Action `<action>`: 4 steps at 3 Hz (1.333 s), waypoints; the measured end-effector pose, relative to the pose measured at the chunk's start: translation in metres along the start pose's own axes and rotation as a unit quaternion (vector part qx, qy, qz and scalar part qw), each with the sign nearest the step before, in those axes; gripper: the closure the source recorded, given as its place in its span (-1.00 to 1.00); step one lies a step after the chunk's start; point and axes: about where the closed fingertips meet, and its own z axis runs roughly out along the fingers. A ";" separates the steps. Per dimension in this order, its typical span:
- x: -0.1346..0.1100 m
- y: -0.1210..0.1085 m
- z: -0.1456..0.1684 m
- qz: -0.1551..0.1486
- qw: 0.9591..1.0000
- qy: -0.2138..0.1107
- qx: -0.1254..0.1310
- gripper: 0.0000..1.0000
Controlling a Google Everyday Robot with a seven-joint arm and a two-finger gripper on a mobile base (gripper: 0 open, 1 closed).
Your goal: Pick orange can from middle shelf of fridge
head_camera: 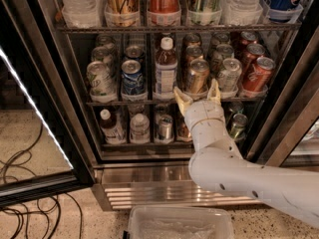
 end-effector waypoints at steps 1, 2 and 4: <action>0.000 -0.002 0.010 -0.002 1.000 -0.006 0.003 -0.32; -0.002 -0.013 0.028 -0.010 1.000 -0.017 0.021 -0.28; 0.003 -0.009 0.048 -0.014 1.000 -0.009 0.018 -0.30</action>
Offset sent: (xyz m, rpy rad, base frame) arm 0.0259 -0.0113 0.0001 -0.0104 -0.0366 -0.0310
